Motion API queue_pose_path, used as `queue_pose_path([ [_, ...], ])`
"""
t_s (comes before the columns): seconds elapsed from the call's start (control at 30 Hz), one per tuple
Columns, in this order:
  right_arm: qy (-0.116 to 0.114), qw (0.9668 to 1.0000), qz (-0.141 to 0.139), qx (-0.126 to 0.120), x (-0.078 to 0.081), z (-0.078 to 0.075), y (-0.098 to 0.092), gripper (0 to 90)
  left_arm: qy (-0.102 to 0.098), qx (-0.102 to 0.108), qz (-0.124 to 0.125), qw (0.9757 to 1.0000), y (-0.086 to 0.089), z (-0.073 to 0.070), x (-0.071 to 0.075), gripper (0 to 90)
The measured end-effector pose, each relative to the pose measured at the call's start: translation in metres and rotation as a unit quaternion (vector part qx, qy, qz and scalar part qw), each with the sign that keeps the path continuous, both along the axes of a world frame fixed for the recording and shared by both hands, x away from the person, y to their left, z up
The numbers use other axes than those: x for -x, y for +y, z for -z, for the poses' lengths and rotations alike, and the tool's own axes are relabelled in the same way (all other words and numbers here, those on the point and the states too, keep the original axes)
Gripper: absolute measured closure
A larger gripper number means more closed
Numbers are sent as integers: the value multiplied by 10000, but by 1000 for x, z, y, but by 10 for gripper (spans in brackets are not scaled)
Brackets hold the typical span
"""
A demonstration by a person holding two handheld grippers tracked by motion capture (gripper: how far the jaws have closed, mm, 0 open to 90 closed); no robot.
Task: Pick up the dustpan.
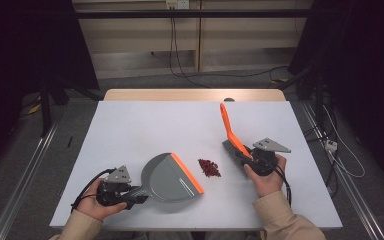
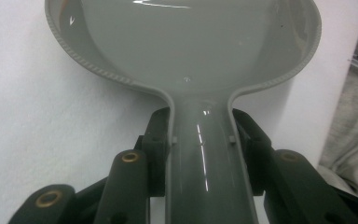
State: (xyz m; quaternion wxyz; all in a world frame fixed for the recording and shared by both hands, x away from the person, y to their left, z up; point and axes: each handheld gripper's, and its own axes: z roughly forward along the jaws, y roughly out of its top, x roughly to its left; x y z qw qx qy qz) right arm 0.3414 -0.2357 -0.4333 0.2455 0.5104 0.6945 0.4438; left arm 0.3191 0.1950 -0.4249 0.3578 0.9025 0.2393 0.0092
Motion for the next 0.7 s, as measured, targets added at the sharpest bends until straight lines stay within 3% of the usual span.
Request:
queue_pose_path([
  [0.17,11,10000,-11,29,-1,1,2,711,-19,-3,78,10000,-8,4,-4,631],
  [0.4,20,10000,-13,58,-2,2,3,711,-31,-196,241,9995,-19,12,-8,630],
  [0.7,35,9999,-7,118,-4,3,4,711,-18,-197,319,9993,-31,15,-12,630],
])
